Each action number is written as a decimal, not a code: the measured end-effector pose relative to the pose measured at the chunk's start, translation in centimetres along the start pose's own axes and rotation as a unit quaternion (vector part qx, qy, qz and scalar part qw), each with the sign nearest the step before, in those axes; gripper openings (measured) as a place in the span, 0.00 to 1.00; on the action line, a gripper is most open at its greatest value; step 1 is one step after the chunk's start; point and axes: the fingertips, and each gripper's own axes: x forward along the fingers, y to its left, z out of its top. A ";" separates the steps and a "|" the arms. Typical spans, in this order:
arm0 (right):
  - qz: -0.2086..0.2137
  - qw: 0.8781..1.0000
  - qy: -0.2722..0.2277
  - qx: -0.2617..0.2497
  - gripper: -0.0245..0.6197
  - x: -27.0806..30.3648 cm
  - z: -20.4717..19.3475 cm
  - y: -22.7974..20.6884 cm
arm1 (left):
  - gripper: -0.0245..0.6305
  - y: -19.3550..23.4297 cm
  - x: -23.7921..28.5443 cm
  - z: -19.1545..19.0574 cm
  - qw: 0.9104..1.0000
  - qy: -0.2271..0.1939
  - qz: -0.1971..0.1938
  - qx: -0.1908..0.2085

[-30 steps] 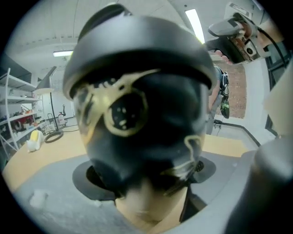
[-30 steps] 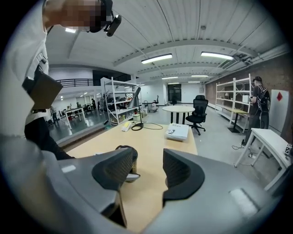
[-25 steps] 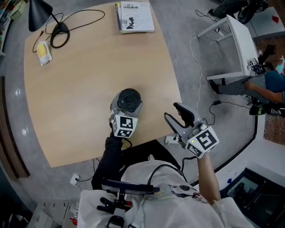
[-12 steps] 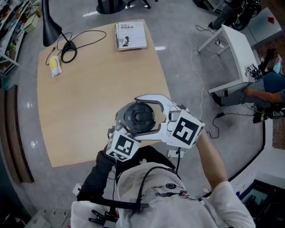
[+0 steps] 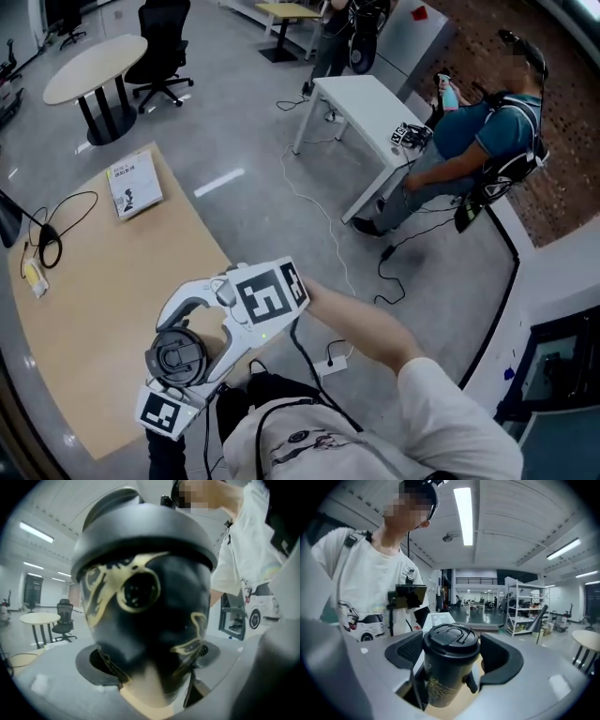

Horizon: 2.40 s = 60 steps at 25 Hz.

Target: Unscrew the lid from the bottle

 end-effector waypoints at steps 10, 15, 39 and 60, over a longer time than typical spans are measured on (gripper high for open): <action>-0.089 0.992 0.087 0.015 0.83 0.8 1.5 0.2 | 0.67 0.0 0.7 1.1 0.995 0.068 0.038 0.060; -0.031 0.998 0.048 -0.008 0.80 4.9 4.7 1.4 | 0.68 -1.0 -3.4 2.6 0.995 0.043 0.020 0.087; -0.017 0.996 0.079 -0.031 0.76 10.3 5.9 1.9 | 0.67 -1.6 -10.1 1.3 0.995 0.057 0.016 0.085; -0.004 0.996 0.077 -0.042 0.77 10.8 5.0 0.9 | 0.67 -0.6 -10.1 0.2 0.994 0.076 0.011 0.075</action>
